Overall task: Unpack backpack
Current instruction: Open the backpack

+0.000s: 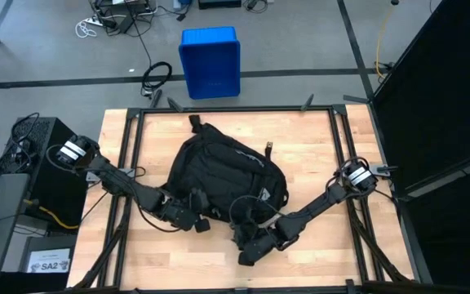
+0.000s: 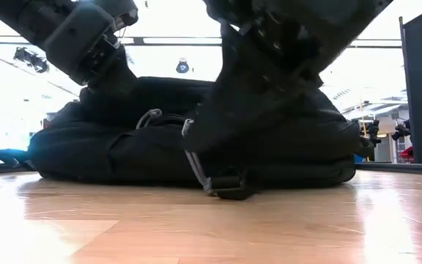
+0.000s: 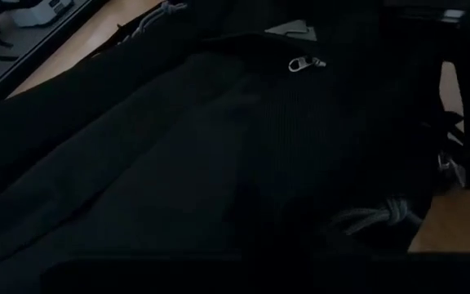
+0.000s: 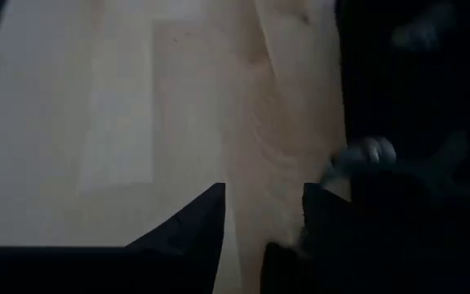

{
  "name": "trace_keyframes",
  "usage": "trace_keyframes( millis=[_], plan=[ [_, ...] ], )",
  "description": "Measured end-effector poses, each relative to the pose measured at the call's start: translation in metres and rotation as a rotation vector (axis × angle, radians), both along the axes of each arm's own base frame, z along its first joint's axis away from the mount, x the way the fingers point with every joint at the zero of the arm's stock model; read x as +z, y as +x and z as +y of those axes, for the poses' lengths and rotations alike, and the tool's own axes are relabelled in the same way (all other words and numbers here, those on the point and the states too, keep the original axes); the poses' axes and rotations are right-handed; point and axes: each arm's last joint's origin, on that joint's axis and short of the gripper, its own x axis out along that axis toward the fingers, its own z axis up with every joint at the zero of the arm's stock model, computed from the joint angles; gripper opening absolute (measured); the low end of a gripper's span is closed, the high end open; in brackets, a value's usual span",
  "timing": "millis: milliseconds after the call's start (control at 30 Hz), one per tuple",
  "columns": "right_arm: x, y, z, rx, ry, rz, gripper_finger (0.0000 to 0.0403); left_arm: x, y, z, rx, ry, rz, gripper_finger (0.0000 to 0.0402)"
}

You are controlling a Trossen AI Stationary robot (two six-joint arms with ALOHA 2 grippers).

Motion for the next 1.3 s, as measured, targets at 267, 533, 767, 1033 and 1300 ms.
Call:
trace_keyframes(
  millis=[267, 533, 767, 1033, 1300],
  plan=[
    [-0.003, -0.005, -0.006, -0.186, -0.008, -0.019, 0.013, 0.002, 0.003, 0.0, 0.009, -0.011, -0.035, 0.0],
    [-0.008, 0.011, -0.026, -0.225, 0.002, -0.038, 0.0189, 0.003, 0.004, 0.0, 0.017, -0.011, -0.05, 0.0],
    [-0.024, 0.026, -0.043, -0.269, 0.015, -0.053, 0.0219, 0.004, 0.006, 0.001, 0.016, -0.02, -0.069, 0.0],
    [-0.031, 0.028, -0.059, -0.292, -0.049, 0.004, 0.0112, 0.002, 0.004, 0.001, 0.004, -0.019, -0.037, 0.0],
    [-0.011, 0.018, -0.043, -0.195, -0.075, 0.008, 0.0008, -0.005, -0.003, 0.002, -0.024, -0.022, 0.078, 0.0]
  ],
)
